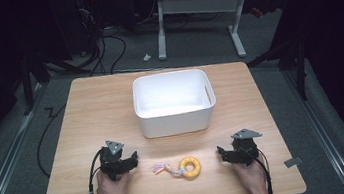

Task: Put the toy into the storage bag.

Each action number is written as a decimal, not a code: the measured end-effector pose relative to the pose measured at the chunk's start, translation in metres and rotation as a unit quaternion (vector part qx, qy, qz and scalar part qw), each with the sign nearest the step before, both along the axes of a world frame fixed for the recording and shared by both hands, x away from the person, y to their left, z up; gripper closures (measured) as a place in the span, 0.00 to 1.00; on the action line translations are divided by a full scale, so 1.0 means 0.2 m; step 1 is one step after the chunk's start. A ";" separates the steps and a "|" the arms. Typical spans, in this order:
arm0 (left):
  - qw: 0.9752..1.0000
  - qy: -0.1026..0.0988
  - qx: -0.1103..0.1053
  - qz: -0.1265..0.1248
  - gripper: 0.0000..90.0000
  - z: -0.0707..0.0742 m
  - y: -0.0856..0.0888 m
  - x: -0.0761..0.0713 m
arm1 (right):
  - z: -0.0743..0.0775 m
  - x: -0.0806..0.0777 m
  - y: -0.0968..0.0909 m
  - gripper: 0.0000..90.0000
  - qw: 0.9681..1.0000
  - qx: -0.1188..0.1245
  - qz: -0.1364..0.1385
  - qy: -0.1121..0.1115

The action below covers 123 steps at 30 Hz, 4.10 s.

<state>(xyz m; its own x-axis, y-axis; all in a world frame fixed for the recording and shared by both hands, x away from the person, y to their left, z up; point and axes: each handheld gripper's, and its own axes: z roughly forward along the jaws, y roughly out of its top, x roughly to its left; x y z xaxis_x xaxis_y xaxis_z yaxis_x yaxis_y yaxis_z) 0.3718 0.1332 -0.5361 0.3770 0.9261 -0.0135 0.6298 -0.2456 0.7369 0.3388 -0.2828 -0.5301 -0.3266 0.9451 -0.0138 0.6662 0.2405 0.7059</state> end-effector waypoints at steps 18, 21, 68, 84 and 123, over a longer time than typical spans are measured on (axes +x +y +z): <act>1.000 0.000 -0.001 0.000 0.26 0.00 0.00 0.00 | 0.05 -0.06 -0.07 0.48 0.999 0.022 0.013 -0.020; 1.000 0.000 -0.001 0.000 0.26 0.00 0.00 0.00 | 0.08 -0.07 -0.07 0.52 0.999 0.033 0.028 -0.023; 1.000 0.000 -0.001 0.004 0.26 0.00 0.00 0.00 | 0.18 -0.07 0.28 0.72 0.978 0.045 0.205 0.012; 1.000 0.000 -0.002 0.004 0.26 0.00 0.00 0.00 | 0.14 -0.05 0.41 0.69 0.972 0.024 0.233 0.038; 1.000 0.000 -0.001 0.004 0.26 0.00 0.00 0.00 | 0.09 0.00 0.49 0.74 0.967 -0.022 0.241 0.075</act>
